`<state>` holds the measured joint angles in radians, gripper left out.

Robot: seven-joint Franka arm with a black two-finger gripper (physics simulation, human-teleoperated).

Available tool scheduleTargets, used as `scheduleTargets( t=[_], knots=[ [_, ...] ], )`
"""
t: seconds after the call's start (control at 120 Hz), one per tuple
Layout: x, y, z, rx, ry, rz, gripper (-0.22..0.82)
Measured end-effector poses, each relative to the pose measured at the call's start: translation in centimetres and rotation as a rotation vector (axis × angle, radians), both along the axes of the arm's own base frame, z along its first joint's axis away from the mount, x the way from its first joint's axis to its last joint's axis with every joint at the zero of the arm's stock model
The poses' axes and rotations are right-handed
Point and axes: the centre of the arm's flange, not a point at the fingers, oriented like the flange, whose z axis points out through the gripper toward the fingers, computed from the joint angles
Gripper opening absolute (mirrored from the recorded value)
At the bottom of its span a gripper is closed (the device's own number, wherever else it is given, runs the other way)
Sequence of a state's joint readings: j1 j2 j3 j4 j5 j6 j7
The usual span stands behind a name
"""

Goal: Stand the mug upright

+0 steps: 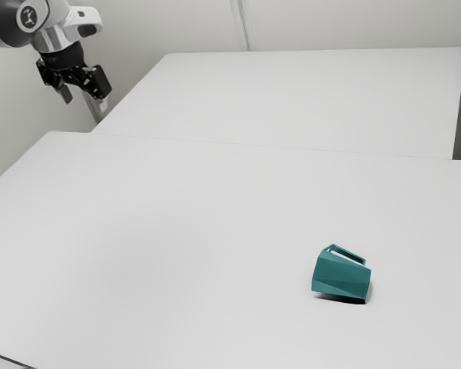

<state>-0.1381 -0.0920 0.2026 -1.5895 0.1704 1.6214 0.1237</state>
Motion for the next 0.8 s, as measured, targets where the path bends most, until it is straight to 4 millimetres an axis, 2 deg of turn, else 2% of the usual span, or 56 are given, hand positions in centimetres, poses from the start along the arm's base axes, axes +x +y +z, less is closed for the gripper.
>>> scheduleTargets(
  t=[0.242,0.433,0.608,0.8],
  knots=[
    [0.8,-1.9,-0.5,0.004,-0.001,-0.059,0.6],
    [3.7,-3.9,-5.1,-0.053,0.031,-0.098,0.6],
    [5.3,-6.5,-11.7,-0.262,0.122,-0.088,0.6],
    [4.3,-9.6,-19.3,-0.472,0.263,-0.015,0.6]
  ],
)
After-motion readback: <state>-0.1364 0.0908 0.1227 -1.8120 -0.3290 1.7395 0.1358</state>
